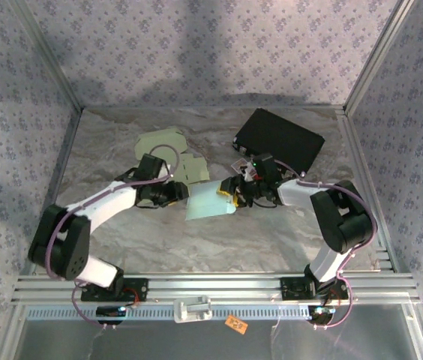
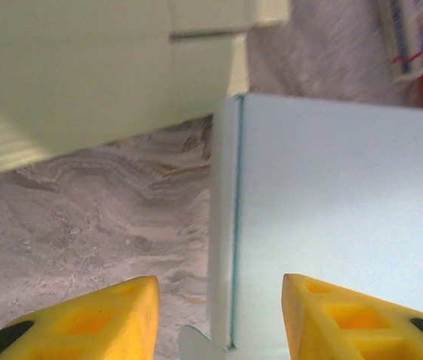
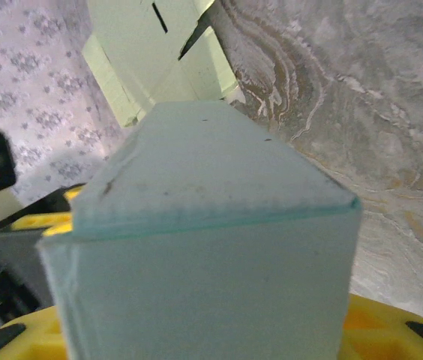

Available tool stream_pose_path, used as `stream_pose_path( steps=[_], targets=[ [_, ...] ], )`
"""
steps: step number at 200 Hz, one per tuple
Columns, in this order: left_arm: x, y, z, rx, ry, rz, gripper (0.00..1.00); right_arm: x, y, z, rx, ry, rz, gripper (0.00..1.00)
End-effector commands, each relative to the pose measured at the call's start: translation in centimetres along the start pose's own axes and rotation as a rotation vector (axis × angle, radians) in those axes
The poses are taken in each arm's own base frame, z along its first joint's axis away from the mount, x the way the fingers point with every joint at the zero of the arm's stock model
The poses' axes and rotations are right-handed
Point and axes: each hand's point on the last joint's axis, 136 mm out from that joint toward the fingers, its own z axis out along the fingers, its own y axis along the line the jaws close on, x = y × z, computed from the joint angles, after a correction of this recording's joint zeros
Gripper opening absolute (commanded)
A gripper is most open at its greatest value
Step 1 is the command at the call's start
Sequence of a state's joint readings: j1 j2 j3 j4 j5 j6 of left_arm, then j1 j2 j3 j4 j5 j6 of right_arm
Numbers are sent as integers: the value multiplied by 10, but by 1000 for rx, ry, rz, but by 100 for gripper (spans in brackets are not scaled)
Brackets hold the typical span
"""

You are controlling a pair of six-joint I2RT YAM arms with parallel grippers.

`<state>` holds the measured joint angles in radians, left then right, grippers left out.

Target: Fold the paper box

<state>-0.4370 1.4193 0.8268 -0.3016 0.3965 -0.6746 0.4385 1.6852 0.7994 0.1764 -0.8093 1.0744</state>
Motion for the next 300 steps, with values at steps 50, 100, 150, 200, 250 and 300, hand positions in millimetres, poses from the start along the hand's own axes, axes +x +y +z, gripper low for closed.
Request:
stream_pose_path(
  steps=[50,100,150,200,250,300],
  targets=[
    [-7,-88,-73,154,-199,584,49,3,-3,-33,75,38,453,47],
    [85,-118,-71,176,-45,1367,54,23,-14,-61,148,113,659,45],
    [88,-105,-41,40,-86,1583,71,31,-19,-71,157,152,748,39],
    [77,-105,-14,-7,-113,1573,70,39,-26,-72,173,174,777,38],
    [88,-106,8,22,-67,1594,70,47,-33,-72,195,206,818,37],
    [103,-103,20,45,-27,1608,68,44,-36,-69,192,214,840,37]
  ],
)
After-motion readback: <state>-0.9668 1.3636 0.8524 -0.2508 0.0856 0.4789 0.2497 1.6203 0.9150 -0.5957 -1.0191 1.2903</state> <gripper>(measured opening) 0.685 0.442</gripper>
